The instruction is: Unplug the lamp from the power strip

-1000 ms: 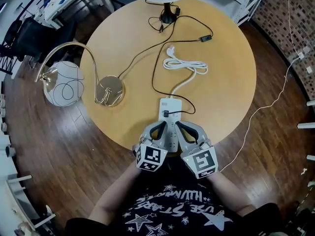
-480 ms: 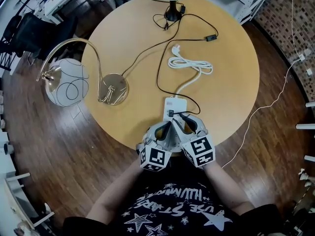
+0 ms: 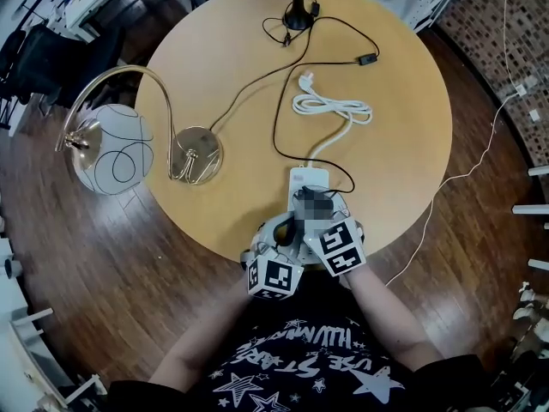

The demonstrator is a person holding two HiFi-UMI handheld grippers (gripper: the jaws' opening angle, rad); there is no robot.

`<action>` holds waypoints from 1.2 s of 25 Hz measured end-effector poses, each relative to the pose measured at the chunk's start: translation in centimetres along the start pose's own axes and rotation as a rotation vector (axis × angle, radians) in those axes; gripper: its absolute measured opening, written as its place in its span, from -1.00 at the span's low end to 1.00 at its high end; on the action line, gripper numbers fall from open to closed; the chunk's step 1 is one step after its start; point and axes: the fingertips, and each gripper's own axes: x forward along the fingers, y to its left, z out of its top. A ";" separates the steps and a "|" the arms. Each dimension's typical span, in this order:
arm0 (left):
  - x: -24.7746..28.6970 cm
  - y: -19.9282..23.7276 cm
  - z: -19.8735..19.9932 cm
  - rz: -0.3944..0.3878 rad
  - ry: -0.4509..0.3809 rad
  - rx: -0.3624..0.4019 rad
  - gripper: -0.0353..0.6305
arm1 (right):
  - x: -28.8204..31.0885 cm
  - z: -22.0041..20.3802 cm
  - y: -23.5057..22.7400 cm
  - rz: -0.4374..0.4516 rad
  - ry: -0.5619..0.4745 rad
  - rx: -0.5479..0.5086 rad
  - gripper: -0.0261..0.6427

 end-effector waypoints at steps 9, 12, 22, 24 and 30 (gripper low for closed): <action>0.0 -0.1 0.4 -0.018 -0.009 -0.008 -0.88 | -0.1 -0.9 -0.7 0.019 0.015 0.094 -0.67; 0.0 -0.2 0.4 -0.029 -0.008 -0.021 -0.88 | -0.2 -0.2 -0.3 -0.012 0.039 0.006 -0.68; 0.1 -0.3 0.4 -0.046 -0.014 -0.033 -0.89 | -0.3 -0.7 -0.5 -0.021 0.023 0.044 -0.69; 0.1 -0.3 0.4 -0.050 -0.013 -0.038 -0.88 | -0.4 -0.3 -0.4 -0.029 0.013 0.045 -0.70; 0.2 -0.3 0.5 -0.055 -0.019 -0.041 -0.88 | -2.2 4.8 -1.1 -0.117 -0.118 -0.042 -0.70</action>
